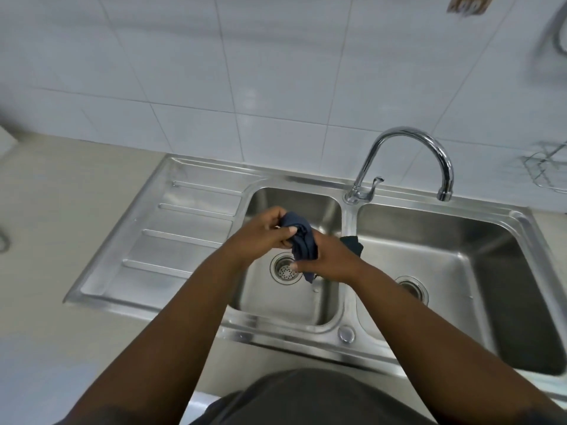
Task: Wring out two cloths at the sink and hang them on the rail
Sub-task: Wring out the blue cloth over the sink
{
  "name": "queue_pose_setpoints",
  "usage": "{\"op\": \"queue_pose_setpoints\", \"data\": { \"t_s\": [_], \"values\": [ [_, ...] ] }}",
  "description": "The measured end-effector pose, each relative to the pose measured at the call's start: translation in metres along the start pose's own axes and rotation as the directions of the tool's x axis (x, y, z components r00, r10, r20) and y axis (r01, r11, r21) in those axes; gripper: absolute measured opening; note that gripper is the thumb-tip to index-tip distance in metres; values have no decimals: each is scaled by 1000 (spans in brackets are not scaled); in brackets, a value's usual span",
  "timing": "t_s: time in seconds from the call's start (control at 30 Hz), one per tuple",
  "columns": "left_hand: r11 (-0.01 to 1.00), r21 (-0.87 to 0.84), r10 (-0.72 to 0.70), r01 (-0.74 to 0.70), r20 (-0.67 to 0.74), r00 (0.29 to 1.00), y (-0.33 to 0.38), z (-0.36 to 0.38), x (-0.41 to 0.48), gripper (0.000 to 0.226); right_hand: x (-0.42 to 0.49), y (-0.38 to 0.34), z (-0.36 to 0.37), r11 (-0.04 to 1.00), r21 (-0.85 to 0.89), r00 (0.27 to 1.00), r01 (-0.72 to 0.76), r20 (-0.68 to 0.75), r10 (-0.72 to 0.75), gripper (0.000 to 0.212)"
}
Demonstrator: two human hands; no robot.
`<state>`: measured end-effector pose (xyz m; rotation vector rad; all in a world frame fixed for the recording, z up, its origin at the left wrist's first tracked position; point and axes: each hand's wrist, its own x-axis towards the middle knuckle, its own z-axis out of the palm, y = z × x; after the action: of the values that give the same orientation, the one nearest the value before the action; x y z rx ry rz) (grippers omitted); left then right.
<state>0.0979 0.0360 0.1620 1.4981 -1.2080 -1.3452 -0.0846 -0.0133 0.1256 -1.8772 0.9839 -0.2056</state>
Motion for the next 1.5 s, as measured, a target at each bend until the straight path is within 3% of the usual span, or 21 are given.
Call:
{"op": "queue_pose_setpoints", "data": {
  "t_s": [0.17, 0.3, 0.43, 0.53, 0.63, 0.73, 0.87, 0.93, 1.03, 1.1, 1.2, 1.27, 1.37, 1.43, 1.5],
  "values": [
    [969, -245, -49, 18, -122, 991, -9, -13, -7, 23, 16, -8, 6, 998, 45, 992, -35, -121, 40, 27],
    [926, -361, -175, 108, -158, 972, -22, -25, -9, 47, 24, -17, 3, 928, 355, 973, -112, -152, 175, 21],
    [962, -58, -269, 267, -36, 962, -45, -33, -2, 35, 34, -24, 8, 819, 561, 952, -123, -166, 257, 26],
    [940, 223, -264, 257, 0, 965, -53, -34, 3, 37, 40, -28, 17, 786, 601, 939, -144, -167, 300, 28],
    [953, 170, -266, 250, 81, 961, -55, -33, 12, 51, 44, -30, 25, 754, 640, 932, -147, -166, 322, 28],
    [973, 100, -228, 209, 249, 941, -59, -38, 20, 75, 46, -32, 30, 714, 684, 931, -153, -144, 336, 26],
    [967, 218, -192, 136, 262, 946, -64, -41, 29, 55, 46, -29, 27, 708, 685, 952, -171, -69, 297, 33],
    [893, 448, -144, 45, 190, 971, -66, -41, 35, 42, 45, -24, 22, 660, 719, 962, -219, 47, 269, 41],
    [600, 770, 78, -219, 216, 973, -67, -45, 45, 25, 47, -11, 13, 503, 808, 948, -306, 207, 243, 52],
    [457, 800, 207, -389, 329, 921, -64, -45, 49, 20, 50, -6, 13, 489, 764, 907, -421, 351, 233, 66],
    [281, 758, 323, -589, 503, 802, -61, -40, 56, 12, 56, -9, 25, 610, 527, 773, -592, 584, 247, 60],
    [176, 724, 375, -667, 578, 725, -62, -39, 63, 8, 59, -11, 34, 648, 446, 754, -618, 571, 325, 43],
    [106, 698, 409, -708, 619, 671, -67, -43, 74, 11, 63, -7, 45, 652, 473, 797, -592, 466, 384, 6],
    [95, 694, 396, -714, 632, 667, -74, -44, 79, 14, 63, -2, 47, 673, 470, 815, -571, 417, 401, 22],
    [61, 715, 345, -696, 640, 687, -83, -43, 85, 16, 61, -1, 47, 741, 358, 819, -568, 330, 469, 25]
  ]
}}
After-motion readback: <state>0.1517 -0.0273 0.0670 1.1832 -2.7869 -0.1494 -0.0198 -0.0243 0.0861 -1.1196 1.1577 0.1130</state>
